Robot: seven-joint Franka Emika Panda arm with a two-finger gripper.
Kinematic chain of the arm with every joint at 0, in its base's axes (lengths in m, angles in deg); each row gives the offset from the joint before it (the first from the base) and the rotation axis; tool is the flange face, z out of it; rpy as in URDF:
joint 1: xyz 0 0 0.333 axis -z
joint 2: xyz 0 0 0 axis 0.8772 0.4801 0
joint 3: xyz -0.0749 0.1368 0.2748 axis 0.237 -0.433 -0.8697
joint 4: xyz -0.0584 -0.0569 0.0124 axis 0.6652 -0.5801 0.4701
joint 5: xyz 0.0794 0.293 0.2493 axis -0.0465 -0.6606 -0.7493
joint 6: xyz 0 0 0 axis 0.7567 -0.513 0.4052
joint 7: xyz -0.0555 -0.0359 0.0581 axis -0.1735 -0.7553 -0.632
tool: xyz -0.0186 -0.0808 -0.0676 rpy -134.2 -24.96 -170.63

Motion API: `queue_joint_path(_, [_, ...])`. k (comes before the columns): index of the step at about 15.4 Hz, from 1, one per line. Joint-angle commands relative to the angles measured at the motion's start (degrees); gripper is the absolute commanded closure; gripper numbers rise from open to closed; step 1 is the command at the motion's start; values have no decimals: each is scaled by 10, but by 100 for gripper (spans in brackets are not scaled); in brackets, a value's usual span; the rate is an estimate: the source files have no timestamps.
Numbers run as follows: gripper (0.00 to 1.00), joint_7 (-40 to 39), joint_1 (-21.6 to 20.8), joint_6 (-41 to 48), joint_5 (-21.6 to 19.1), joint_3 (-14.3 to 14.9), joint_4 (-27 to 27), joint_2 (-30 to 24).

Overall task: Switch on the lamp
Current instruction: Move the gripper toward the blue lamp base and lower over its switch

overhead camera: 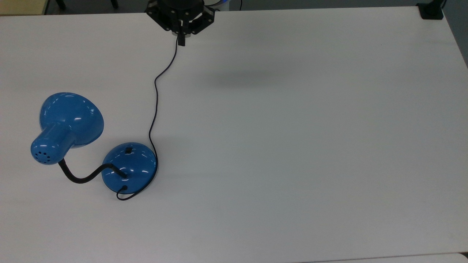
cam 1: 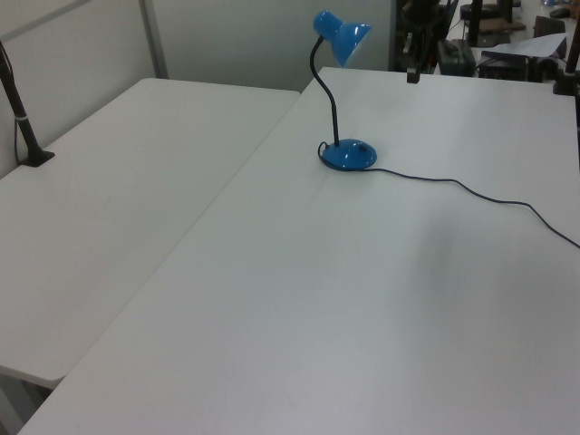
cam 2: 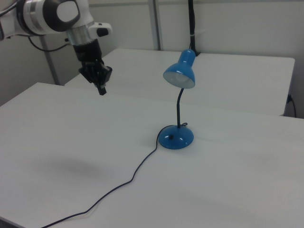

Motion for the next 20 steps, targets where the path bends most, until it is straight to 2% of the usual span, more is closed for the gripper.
queue_joint_path(1, [100, 13, 45, -35, -18, 3, 11, 1])
queue_joint_path(3, [100, 46, 69, -104, -30, 3, 52, -1])
queue_joint_path(6, [100, 57, 91, -195, -31, 4, 107, 2])
queue_joint_path(9, [100, 57, 107, -322, -30, 4, 179, 15])
queue_joint_path(16, [100, 56, 137, -517, -23, 5, 183, 118])
queue_joint_path(20, [100, 48, 138, -576, -21, 5, 182, 147])
